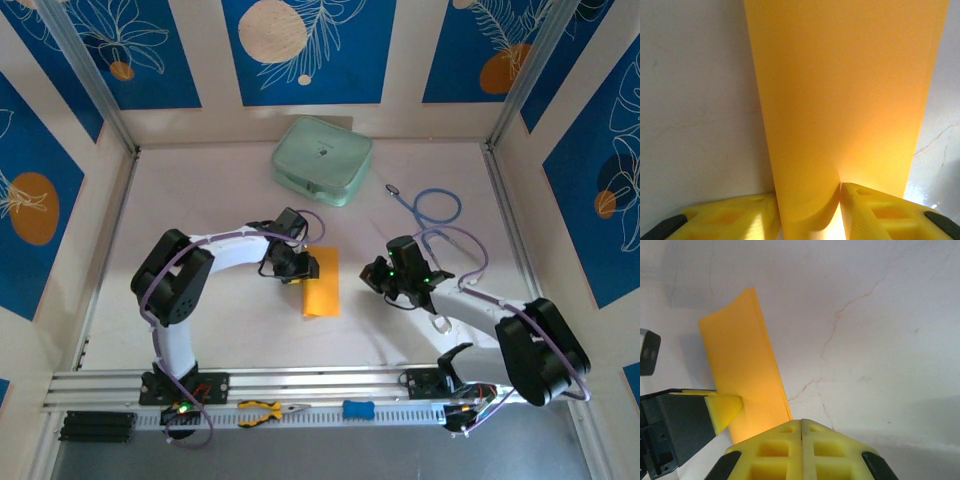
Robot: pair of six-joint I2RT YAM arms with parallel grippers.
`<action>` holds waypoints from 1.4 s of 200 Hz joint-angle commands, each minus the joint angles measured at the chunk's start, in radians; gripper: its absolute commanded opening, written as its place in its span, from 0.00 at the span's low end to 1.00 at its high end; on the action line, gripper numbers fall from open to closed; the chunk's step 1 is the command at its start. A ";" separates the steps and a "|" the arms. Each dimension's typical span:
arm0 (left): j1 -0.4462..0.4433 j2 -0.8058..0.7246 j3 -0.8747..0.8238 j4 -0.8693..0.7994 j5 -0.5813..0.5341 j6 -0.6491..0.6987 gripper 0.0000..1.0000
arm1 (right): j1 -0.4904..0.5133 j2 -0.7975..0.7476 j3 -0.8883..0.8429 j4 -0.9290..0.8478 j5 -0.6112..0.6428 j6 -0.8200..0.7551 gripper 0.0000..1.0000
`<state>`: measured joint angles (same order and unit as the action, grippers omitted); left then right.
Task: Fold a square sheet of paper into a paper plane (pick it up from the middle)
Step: Hold the paper at the center of the table.
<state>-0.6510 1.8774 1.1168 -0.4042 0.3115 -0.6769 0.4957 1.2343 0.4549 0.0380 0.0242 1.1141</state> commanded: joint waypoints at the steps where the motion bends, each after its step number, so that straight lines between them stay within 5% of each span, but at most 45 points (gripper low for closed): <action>1: -0.003 0.082 -0.063 0.013 -0.131 0.001 0.44 | -0.008 -0.038 -0.024 -0.028 0.020 0.016 0.02; 280: -0.004 0.133 0.000 -0.048 -0.123 0.075 0.48 | -0.009 -0.048 -0.012 -0.036 -0.023 -0.015 0.02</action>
<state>-0.6514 1.9015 1.1595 -0.4557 0.3134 -0.6441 0.4904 1.1984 0.4404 0.0067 0.0254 1.1160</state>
